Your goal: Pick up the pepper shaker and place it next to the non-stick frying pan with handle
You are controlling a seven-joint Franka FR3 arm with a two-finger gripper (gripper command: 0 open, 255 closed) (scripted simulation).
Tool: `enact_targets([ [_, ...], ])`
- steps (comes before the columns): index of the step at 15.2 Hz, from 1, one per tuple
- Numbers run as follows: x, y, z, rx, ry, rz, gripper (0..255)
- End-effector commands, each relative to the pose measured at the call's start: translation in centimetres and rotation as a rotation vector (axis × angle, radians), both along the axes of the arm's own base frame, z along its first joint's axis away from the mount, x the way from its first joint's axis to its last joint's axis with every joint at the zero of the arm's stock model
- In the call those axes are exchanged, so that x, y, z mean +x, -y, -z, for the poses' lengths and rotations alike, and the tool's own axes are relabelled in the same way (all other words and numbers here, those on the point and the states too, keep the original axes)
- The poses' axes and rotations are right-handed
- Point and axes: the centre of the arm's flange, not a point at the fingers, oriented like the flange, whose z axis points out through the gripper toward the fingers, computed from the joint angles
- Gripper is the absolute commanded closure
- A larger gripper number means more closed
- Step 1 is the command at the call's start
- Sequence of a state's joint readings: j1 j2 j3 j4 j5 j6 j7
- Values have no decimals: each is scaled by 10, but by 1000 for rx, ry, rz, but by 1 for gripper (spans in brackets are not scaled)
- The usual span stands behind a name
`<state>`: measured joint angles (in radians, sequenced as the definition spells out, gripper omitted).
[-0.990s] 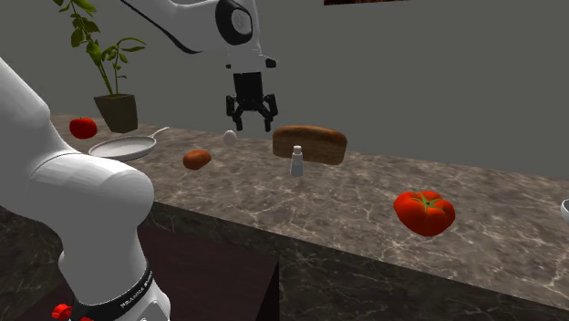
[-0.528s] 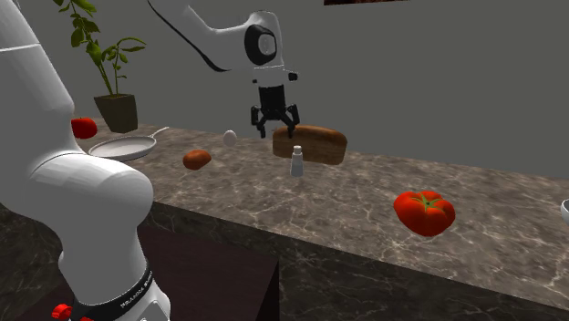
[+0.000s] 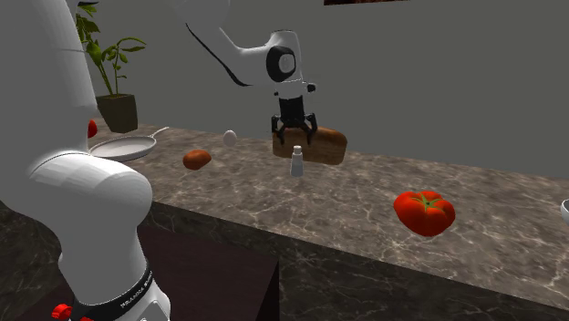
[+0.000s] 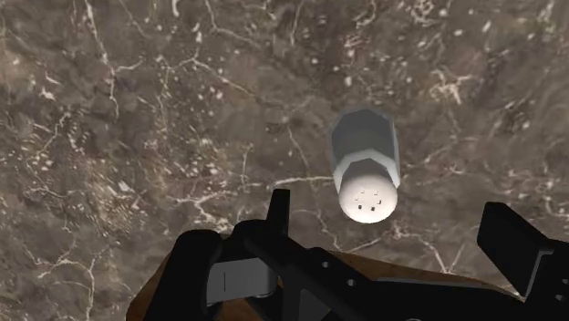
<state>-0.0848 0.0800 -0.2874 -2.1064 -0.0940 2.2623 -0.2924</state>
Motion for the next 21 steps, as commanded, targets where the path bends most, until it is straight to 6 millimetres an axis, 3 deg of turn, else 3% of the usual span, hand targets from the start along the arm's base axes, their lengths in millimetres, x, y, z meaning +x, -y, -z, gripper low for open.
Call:
enact_targets([
  [1,1,3,10,-1,1,-1,0],
  [5,2,6,34,-1,1,-1,0],
  [13,2,6,34,-1,1,-1,0],
  [14,2,6,34,-1,1,-1,255],
  [21,2,6,34,-1,1,-1,255],
])
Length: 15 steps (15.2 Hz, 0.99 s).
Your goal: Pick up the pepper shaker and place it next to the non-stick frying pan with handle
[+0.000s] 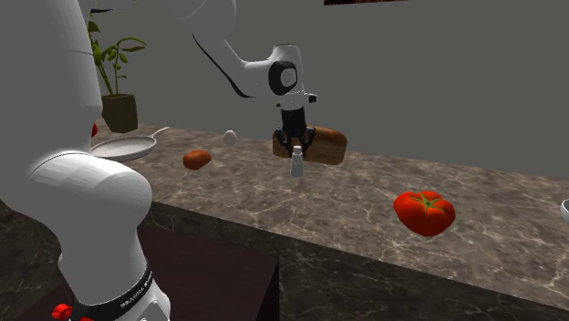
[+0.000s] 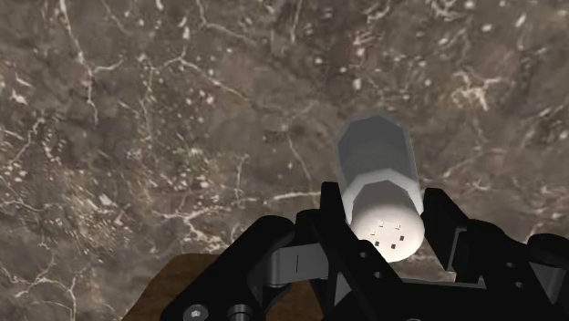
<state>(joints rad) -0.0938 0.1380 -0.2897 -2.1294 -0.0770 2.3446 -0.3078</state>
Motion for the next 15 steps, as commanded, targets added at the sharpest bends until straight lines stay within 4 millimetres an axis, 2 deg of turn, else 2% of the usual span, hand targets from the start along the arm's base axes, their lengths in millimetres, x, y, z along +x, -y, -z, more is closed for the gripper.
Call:
enact_targets([
  [1,0,0,0,0,-1,0,255],
  [2,0,0,0,0,-1,0,255],
  [15,0,0,-68,0,-1,0,255],
])
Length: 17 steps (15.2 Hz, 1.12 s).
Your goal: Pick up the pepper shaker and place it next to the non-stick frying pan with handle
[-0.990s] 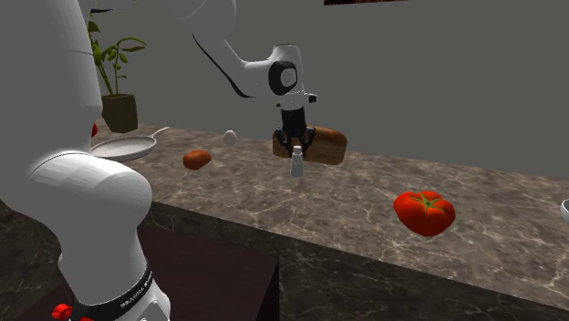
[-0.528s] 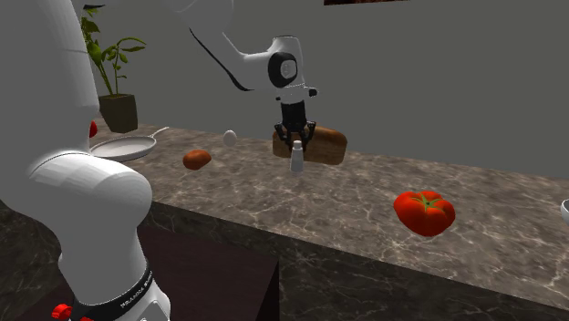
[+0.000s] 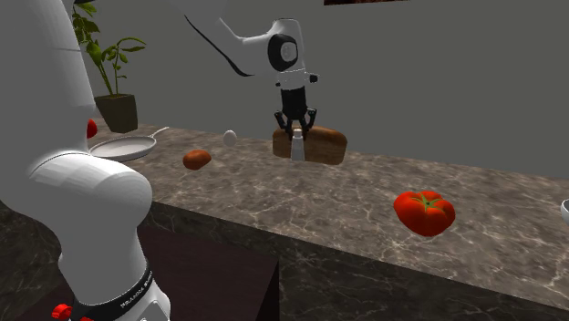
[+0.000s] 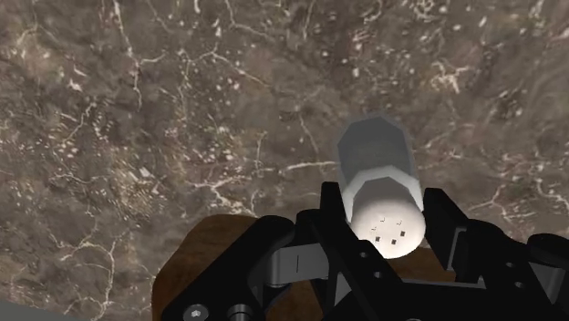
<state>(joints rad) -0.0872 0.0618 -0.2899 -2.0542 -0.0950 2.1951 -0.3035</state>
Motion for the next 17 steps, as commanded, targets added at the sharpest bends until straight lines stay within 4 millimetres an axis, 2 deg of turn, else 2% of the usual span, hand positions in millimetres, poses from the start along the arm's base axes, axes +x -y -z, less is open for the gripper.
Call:
enact_targets([
  [1,-1,1,-12,0,0,0,255],
  [17,-1,1,-96,0,0,0,255],
])
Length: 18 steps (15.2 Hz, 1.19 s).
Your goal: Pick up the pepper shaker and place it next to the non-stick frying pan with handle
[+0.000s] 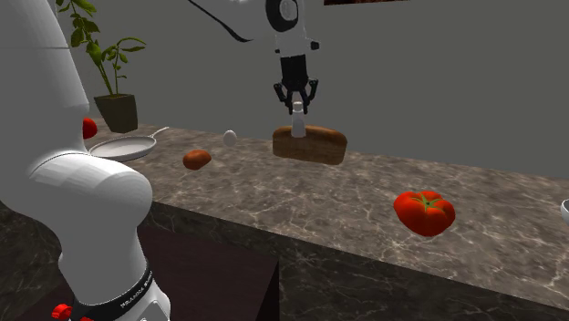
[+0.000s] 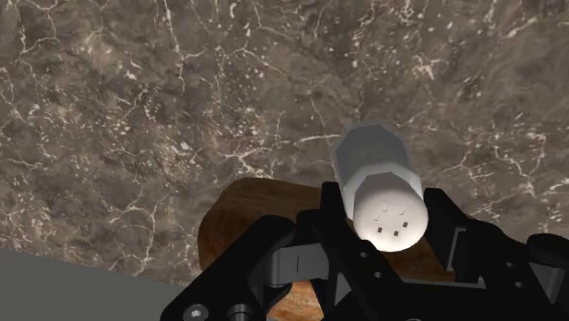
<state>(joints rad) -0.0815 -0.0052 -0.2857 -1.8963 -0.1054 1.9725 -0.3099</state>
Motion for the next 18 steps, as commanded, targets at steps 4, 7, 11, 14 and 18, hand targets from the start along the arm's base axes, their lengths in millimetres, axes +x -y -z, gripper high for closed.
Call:
enact_targets([
  [4,0,1,-27,0,0,0,255],
  [7,-6,-25,-27,0,0,0,255],
  [11,-17,-76,-28,0,0,0,255],
  [14,-26,-115,-28,0,0,0,255],
  [18,-37,-166,-28,0,0,0,255],
])
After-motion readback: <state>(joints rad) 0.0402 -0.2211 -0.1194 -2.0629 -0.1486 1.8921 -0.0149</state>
